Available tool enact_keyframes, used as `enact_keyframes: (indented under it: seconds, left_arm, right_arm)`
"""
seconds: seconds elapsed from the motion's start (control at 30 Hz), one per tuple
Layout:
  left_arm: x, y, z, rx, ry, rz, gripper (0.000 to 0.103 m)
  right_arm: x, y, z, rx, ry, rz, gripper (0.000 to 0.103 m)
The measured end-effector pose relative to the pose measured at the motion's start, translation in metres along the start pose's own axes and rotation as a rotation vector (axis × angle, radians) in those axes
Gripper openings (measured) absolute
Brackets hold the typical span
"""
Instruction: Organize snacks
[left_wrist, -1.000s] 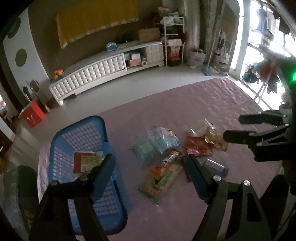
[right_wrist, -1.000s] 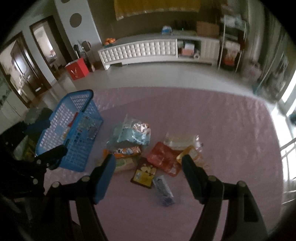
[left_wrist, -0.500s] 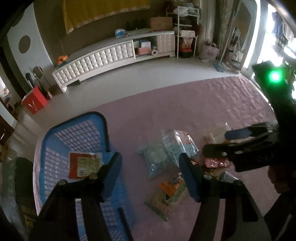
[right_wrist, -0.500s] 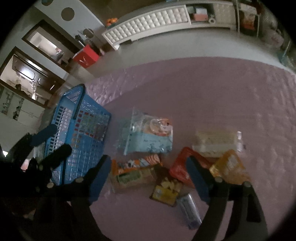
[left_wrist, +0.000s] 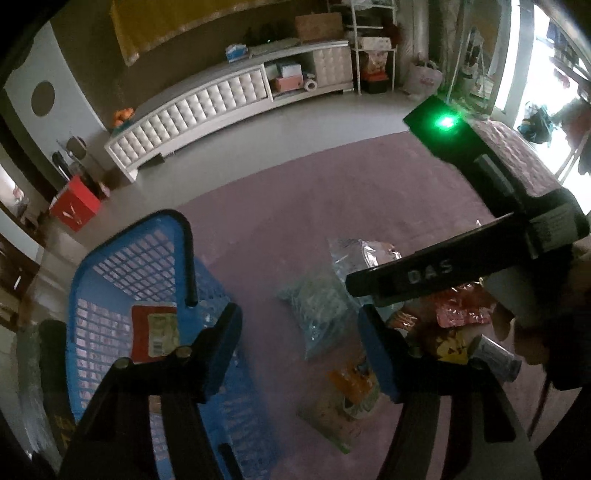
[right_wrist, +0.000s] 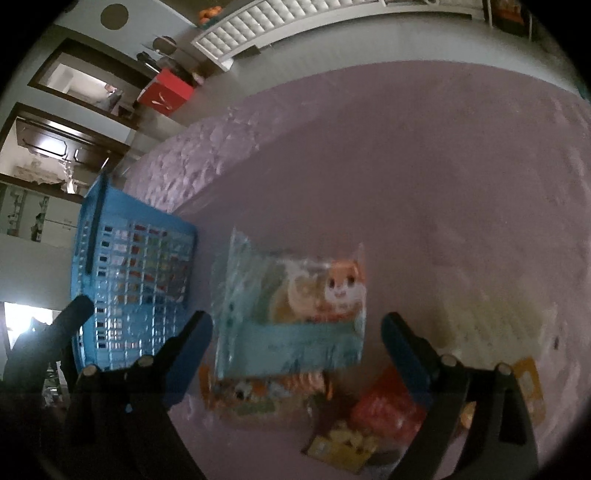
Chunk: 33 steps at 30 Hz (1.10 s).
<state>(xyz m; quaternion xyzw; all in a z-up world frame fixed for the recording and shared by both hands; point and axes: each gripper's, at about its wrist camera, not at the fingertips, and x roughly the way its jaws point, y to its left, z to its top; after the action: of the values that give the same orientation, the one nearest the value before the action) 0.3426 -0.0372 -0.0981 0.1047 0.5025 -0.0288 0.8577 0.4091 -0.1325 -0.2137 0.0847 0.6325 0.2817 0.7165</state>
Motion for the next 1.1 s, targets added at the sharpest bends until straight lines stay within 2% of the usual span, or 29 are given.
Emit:
enact_keyframes:
  seconds: [0.1,0.13,0.17,0.2,0.3,0.5,0.53,0.57,0.6,0.7,0.83,0.93,0.97,1.1]
  left_arm:
    - [0.004,0.001,0.000,-0.003,0.008,0.000,0.063]
    - [0.004,0.002,0.000,-0.005,0.008,0.000,0.063]
    - [0.005,0.003,0.000,-0.009,0.007,-0.003,0.063]
    - [0.005,0.004,0.000,-0.014,0.007,-0.005,0.063]
    - [0.005,0.006,0.000,-0.030,0.000,-0.009,0.063]
    - [0.001,0.015,0.000,-0.075,-0.014,-0.050,0.064]
    - [0.001,0.015,0.000,-0.082,-0.014,-0.065,0.066]
    - [0.001,0.015,0.001,-0.085,-0.015,-0.075,0.074]
    - [0.000,0.014,0.002,-0.091,-0.024,-0.089,0.077]
    - [0.000,0.009,0.006,-0.104,-0.026,-0.105,0.080]
    - [0.014,0.006,0.010,-0.133,0.011,-0.120,0.083]
    - [0.031,0.007,0.011,-0.172,0.038,-0.100,0.083]
    - [0.031,0.004,0.013,-0.162,0.008,-0.068,0.083]
    - [0.040,-0.007,0.016,-0.154,0.005,-0.001,0.087]
  right_arm:
    - [0.009,-0.003,0.005,-0.006,0.014,-0.007,0.095]
    - [0.007,-0.004,0.004,-0.009,-0.002,-0.012,0.091]
    - [0.005,-0.004,0.003,-0.016,-0.014,-0.010,0.081]
    - [0.002,-0.003,0.002,-0.026,-0.029,-0.018,0.078]
    - [-0.005,0.004,0.000,-0.086,-0.069,-0.113,0.072]
    - [-0.038,0.004,-0.013,-0.148,-0.166,-0.224,0.071]
    - [-0.048,0.005,-0.016,-0.162,-0.186,-0.239,0.071]
    - [-0.051,0.007,-0.017,-0.171,-0.195,-0.246,0.071]
    - [-0.059,0.008,-0.019,-0.187,-0.208,-0.256,0.071]
    - [-0.074,0.011,-0.025,-0.219,-0.238,-0.286,0.070]
    - [-0.082,0.017,-0.029,-0.242,-0.266,-0.306,0.071]
    - [-0.085,0.017,-0.032,-0.268,-0.295,-0.357,0.071]
    - [-0.081,0.018,-0.032,-0.271,-0.294,-0.364,0.071]
    - [-0.068,0.012,-0.029,-0.267,-0.277,-0.344,0.071]
